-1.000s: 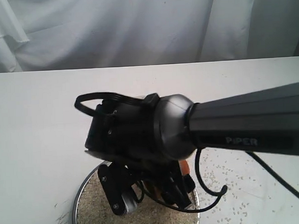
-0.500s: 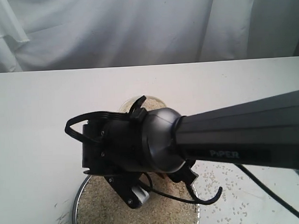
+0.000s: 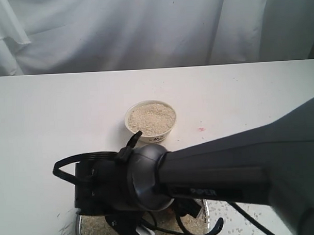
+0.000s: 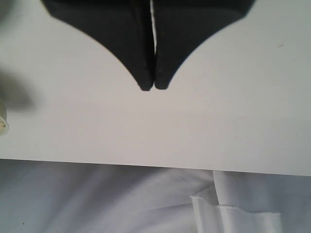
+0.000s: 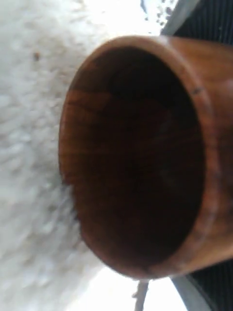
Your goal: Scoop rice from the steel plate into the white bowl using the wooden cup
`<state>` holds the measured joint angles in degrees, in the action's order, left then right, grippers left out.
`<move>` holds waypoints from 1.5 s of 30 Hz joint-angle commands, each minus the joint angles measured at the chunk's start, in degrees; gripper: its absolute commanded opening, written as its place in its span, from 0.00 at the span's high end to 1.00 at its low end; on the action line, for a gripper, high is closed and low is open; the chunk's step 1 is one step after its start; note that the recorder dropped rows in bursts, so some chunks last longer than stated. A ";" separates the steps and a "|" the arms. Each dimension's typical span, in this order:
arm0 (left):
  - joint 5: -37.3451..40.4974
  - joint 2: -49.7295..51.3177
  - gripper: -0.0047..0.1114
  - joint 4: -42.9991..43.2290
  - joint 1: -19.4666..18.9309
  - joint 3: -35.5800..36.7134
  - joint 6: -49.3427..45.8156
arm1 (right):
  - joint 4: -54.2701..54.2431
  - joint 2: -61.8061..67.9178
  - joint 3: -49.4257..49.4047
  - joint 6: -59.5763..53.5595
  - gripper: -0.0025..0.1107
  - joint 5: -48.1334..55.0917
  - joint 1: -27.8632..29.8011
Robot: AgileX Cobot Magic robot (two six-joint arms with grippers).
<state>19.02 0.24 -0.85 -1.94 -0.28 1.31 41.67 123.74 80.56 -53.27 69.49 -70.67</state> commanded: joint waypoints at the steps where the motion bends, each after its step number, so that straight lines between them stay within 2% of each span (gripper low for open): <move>1: -0.76 -0.24 0.96 0.05 -0.11 0.28 0.04 | -1.19 1.17 0.41 -1.39 0.98 0.48 -1.08; 7: -0.76 -0.24 0.96 0.05 -0.11 0.28 0.04 | -2.76 2.19 0.41 -2.29 0.98 0.48 -1.63; 17: -0.76 -0.24 0.96 0.05 -0.11 0.28 0.04 | -11.76 2.19 0.41 -6.93 0.98 0.48 -1.63; 24: -0.76 -0.24 0.96 0.05 -0.11 0.28 0.04 | -14.31 2.19 0.41 -7.21 0.98 -3.78 -0.68; 30: -0.76 -0.24 0.96 0.05 -0.11 0.28 0.04 | -21.65 2.19 0.41 -10.99 0.98 -11.44 0.72; 45: -0.76 -0.24 0.96 0.05 -0.11 0.28 0.04 | -35.91 2.19 0.41 -18.97 0.98 -18.55 5.09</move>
<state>19.02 0.24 -0.85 -1.94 -0.28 1.31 14.22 123.77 81.28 -69.98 58.07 -66.02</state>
